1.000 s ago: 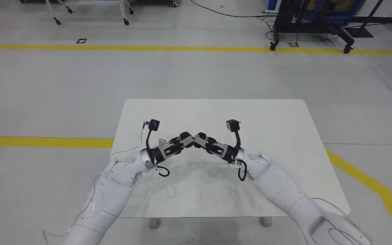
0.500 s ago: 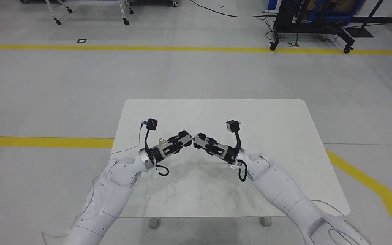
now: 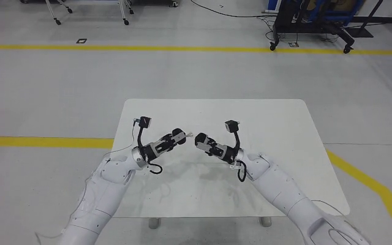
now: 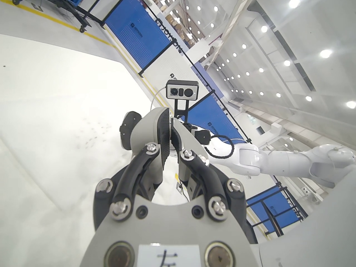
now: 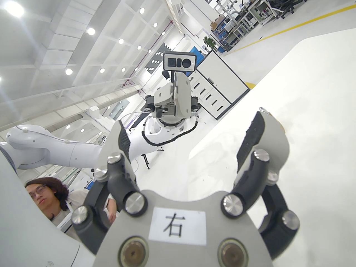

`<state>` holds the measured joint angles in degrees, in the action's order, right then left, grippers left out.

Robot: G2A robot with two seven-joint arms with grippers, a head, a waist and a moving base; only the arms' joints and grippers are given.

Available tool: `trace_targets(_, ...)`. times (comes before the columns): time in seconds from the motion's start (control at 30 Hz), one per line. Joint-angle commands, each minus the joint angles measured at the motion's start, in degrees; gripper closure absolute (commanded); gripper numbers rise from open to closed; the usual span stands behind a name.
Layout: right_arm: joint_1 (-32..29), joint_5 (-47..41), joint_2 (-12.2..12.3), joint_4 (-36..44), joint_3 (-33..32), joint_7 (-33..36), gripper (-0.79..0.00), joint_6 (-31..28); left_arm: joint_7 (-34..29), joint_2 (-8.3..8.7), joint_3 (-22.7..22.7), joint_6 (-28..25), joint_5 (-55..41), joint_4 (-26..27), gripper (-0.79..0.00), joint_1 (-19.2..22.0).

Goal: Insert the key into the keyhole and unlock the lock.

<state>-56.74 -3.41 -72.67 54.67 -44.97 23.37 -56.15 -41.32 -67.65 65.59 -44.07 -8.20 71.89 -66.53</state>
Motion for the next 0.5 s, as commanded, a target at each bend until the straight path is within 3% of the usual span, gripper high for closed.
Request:
trace_targets(0.0, 1.0, 6.1, 0.8, 0.3, -0.8, 3.1, -0.785, 1.7, -1.6, 0.16, 0.0, -1.2, 0.1, -0.2, 0.0, 0.3)
trace_targets(0.07, 0.3, 10.0, 1.5, 1.8, -1.8, 4.0, -0.785, 2.6, -3.2, 0.28, -0.2, -1.7, 0.1, -0.4, 0.0, 0.5)
trace_targets(0.27, -2.8, 7.1, 4.3, 6.8, -6.2, 10.6, -0.785, 0.6, -7.1, 0.5, -1.6, -0.2, 1.9, -1.5, 0.0, 2.1)
trace_targets(0.3, -3.3, 5.7, 4.7, 7.6, -6.8, 11.6, -0.754, 0.5, -7.8, 0.49, -2.0, -0.2, 1.8, -1.5, 0.0, 2.3)
trace_targets(0.37, -4.2, 3.4, 5.3, 9.1, -7.6, 13.7, -0.606, 0.7, -8.9, 0.45, -2.9, -0.3, 2.0, -1.7, 0.0, 2.7)
trace_targets(0.43, -4.6, 1.4, 5.7, 10.1, -8.1, 15.5, -0.529, 1.5, -9.5, 0.37, -3.7, -0.4, 2.5, -1.9, 0.0, 3.2)
trace_targets(0.47, -4.8, 0.3, 5.8, 10.6, -8.0, 16.4, -0.388, 2.0, -9.6, 0.31, -4.1, -0.4, 2.8, -1.9, 0.0, 3.3)
